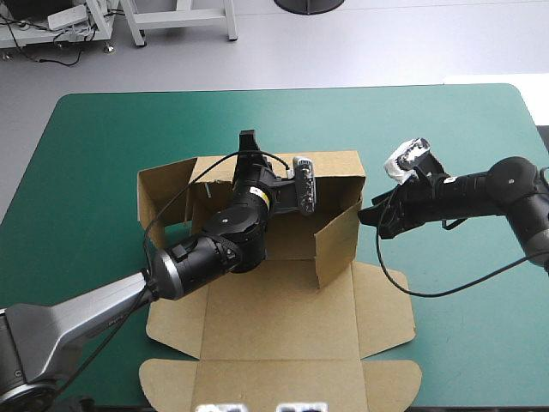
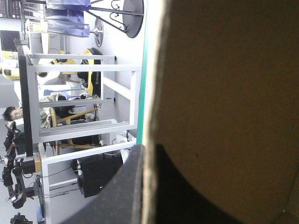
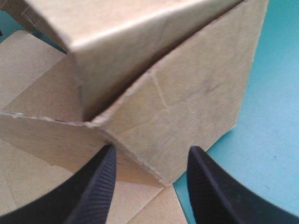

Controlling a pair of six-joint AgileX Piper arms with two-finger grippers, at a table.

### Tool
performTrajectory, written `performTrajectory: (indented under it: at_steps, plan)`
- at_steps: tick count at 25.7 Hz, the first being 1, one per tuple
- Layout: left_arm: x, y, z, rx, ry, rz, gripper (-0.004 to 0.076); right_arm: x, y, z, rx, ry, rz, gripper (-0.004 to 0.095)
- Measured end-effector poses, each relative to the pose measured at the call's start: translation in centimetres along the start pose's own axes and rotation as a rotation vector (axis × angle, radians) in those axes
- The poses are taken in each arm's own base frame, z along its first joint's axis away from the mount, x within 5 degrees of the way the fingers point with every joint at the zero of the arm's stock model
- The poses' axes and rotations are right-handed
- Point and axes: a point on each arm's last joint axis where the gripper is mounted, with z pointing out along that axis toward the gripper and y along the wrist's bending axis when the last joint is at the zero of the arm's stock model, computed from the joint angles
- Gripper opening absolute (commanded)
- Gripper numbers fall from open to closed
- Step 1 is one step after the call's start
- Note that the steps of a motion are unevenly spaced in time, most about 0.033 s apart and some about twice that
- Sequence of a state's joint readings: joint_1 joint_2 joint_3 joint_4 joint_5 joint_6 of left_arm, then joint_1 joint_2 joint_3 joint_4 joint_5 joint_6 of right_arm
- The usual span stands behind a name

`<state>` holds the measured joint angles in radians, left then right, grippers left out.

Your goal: Fold the box

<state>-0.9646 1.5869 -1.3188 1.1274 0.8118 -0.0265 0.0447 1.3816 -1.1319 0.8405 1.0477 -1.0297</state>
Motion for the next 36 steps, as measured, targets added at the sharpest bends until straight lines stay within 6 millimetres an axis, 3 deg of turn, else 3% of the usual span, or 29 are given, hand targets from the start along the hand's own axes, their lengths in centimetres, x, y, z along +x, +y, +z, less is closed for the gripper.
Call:
performTrajectory:
  at_steps: [8,20,31,36]
  plan:
    - [-0.1,0.0,0.0,0.0,-0.007,-0.001,-0.0006,1.8,0.9,0.6,-0.043,-0.025,0.013,0.0522]
    - [-0.3,0.0,0.0,-0.001,-0.036,-0.026,-0.0006,4.4,2.7,1.3,0.044,-0.145,-0.026,0.052]
    - [-0.3,0.1,0.0,-0.008,-0.029,-0.068,-0.0006,3.6,3.4,2.3,0.118,-0.233,-0.056,0.052]
    - [-0.1,-0.8,0.5,-0.002,-0.025,-0.038,-0.0006,3.5,3.2,2.3,0.144,-0.244,-0.054,0.052]
